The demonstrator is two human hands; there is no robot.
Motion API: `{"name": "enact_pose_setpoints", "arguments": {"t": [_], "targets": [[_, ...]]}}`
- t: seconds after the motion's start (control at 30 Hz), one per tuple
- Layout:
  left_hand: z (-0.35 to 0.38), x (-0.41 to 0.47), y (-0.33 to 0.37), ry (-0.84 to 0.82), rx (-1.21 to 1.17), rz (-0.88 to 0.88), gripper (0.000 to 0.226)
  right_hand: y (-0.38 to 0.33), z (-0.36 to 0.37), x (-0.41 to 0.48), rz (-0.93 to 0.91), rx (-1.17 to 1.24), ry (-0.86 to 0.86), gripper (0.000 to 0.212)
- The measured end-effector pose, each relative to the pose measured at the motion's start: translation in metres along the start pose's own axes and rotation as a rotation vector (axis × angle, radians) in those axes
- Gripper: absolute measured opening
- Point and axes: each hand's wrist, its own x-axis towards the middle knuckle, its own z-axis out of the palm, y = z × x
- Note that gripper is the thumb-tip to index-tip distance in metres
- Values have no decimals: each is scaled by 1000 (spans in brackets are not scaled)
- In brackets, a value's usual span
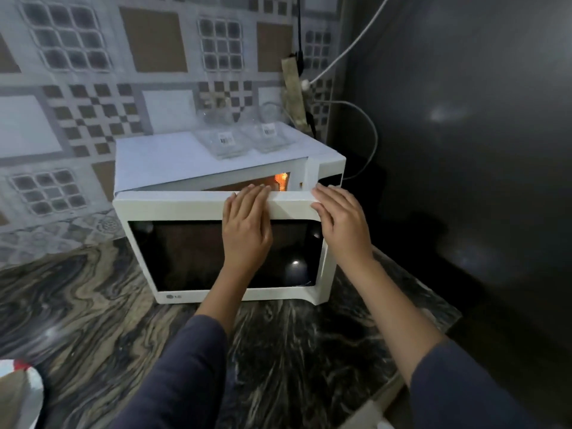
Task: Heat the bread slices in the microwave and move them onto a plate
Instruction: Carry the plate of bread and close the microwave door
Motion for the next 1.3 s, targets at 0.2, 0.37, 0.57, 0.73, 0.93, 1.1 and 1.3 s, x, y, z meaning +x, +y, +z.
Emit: {"name": "enact_pose_setpoints", "arguments": {"t": [0.2, 0.37, 0.57, 0.73, 0.93, 1.1, 1.3], "targets": [[37, 18, -12, 50, 169, -28, 34, 44, 50, 34, -70, 100, -19, 32], [57, 25, -19, 80, 293, -57, 35, 62, 79, 53, -126, 209, -37, 30], [73, 27, -10, 104, 463, -197, 38, 87, 91, 67, -304, 204, -171, 36], [77, 25, 4, 51, 503, -344, 48, 101, 78, 78, -416, 282, -400, 48], [96, -3, 46, 128, 195, -590, 63, 131, 64, 107, -335, 158, -716, 85], [140, -37, 90, -9, -152, -636, 41, 151, 64, 111, -211, 138, -774, 106], [168, -33, 90, -96, -236, -777, 33, 148, 66, 108, -213, 186, -667, 101]]}}
